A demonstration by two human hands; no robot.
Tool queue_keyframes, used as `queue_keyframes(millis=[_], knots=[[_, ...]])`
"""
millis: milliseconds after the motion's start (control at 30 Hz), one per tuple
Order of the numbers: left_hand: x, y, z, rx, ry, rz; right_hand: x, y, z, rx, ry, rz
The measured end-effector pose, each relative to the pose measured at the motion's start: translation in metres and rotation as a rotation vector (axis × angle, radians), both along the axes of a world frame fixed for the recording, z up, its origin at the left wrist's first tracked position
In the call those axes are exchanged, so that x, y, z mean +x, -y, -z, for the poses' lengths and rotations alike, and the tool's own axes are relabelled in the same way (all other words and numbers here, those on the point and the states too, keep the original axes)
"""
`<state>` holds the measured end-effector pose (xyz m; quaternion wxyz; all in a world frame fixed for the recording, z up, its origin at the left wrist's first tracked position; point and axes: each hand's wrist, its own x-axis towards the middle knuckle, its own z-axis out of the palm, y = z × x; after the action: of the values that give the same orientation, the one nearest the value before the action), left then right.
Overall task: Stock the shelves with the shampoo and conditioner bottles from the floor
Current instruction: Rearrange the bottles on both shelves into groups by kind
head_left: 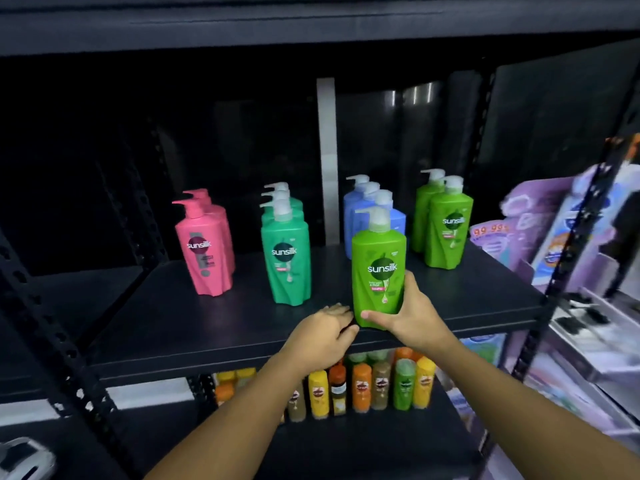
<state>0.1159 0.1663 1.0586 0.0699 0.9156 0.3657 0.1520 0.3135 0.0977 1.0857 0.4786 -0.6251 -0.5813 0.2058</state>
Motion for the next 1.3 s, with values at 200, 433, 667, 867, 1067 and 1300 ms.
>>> queue_keyframes(millis=[200,433,667,867,1067,1300], knots=[[0.072,0.006,-0.008,-0.029,-0.004,0.063,0.066,0.02,0.001,-0.015,-0.031,0.142],[0.136,0.002,-0.012,-0.103,0.005,0.045,0.132,0.016,0.001,-0.083,-0.049,0.21],[0.167,-0.014,-0.011,-0.14,-0.038,0.009,0.181,-0.022,0.005,-0.166,-0.059,0.207],[0.169,-0.011,-0.005,-0.096,-0.035,0.0,0.194,-0.046,0.005,-0.159,-0.052,0.277],[0.171,-0.007,-0.007,-0.076,-0.056,-0.012,0.196,-0.059,0.014,-0.084,-0.017,0.34],[0.159,0.004,-0.003,0.087,0.388,-0.151,0.197,-0.051,0.021,0.05,-0.056,0.307]])
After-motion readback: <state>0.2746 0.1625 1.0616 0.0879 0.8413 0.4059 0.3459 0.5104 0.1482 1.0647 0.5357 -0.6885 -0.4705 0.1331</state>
